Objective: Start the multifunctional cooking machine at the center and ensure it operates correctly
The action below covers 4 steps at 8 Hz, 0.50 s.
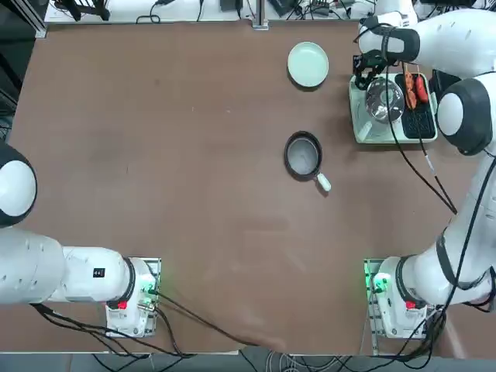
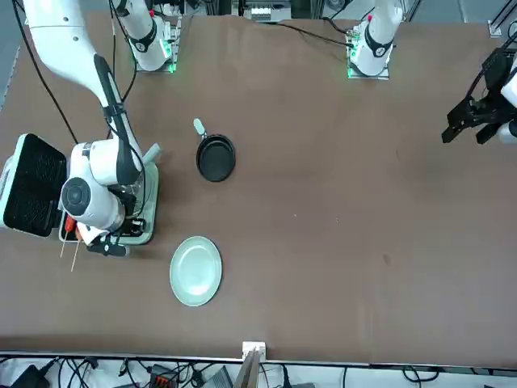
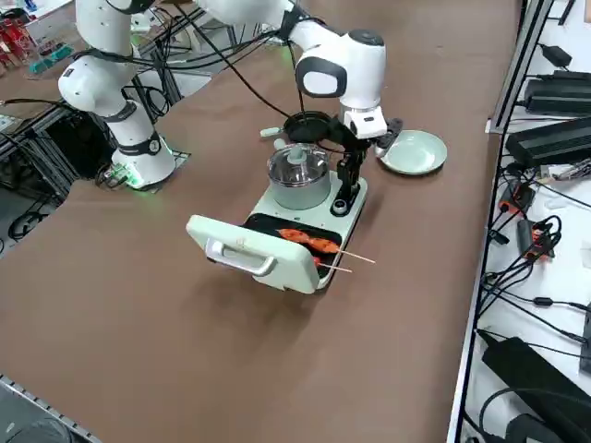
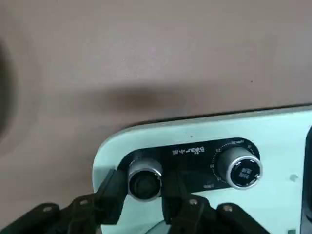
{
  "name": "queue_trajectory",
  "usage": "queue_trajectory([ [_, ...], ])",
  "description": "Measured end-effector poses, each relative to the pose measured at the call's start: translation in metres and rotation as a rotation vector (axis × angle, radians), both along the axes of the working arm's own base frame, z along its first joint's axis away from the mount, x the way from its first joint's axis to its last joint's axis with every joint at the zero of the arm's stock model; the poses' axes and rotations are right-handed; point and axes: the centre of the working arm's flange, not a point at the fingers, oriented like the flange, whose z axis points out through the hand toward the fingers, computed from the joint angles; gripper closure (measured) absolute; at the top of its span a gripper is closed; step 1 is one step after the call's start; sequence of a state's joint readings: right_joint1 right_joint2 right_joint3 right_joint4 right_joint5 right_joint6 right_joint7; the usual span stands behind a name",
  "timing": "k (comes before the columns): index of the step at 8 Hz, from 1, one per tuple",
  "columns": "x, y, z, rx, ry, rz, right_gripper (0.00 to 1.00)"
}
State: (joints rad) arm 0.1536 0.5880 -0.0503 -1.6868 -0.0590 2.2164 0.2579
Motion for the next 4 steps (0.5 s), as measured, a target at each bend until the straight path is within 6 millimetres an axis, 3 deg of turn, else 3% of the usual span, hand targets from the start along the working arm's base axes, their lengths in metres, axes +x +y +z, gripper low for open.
queue_trajectory([
  [4, 0.0004, -0.0026, 0.0003, 0.016, 0.005, 0.035, 0.58],
])
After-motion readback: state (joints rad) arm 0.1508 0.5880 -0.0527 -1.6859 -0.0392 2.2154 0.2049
